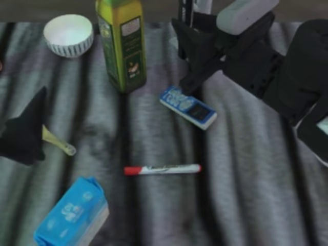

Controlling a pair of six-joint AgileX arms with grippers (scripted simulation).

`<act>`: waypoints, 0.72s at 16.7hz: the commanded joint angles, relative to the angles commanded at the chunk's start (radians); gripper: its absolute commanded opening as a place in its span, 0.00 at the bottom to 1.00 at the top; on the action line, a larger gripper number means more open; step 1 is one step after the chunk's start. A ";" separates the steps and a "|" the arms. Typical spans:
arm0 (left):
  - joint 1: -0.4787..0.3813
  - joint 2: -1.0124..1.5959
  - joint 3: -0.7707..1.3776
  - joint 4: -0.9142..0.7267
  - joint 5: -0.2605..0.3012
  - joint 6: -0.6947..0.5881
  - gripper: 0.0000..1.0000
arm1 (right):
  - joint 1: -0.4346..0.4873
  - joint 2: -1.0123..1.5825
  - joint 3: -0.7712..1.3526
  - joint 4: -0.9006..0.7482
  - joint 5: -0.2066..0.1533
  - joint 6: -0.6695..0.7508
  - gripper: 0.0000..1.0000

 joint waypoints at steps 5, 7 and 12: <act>-0.109 0.409 0.219 0.158 0.210 0.001 1.00 | 0.000 0.000 0.000 0.000 0.000 0.000 0.00; -0.146 0.536 0.296 0.214 0.281 0.002 1.00 | 0.000 0.000 0.000 0.000 0.000 0.000 0.00; -0.205 0.735 0.426 0.311 0.394 0.007 1.00 | 0.000 0.000 0.000 0.000 0.000 0.000 0.00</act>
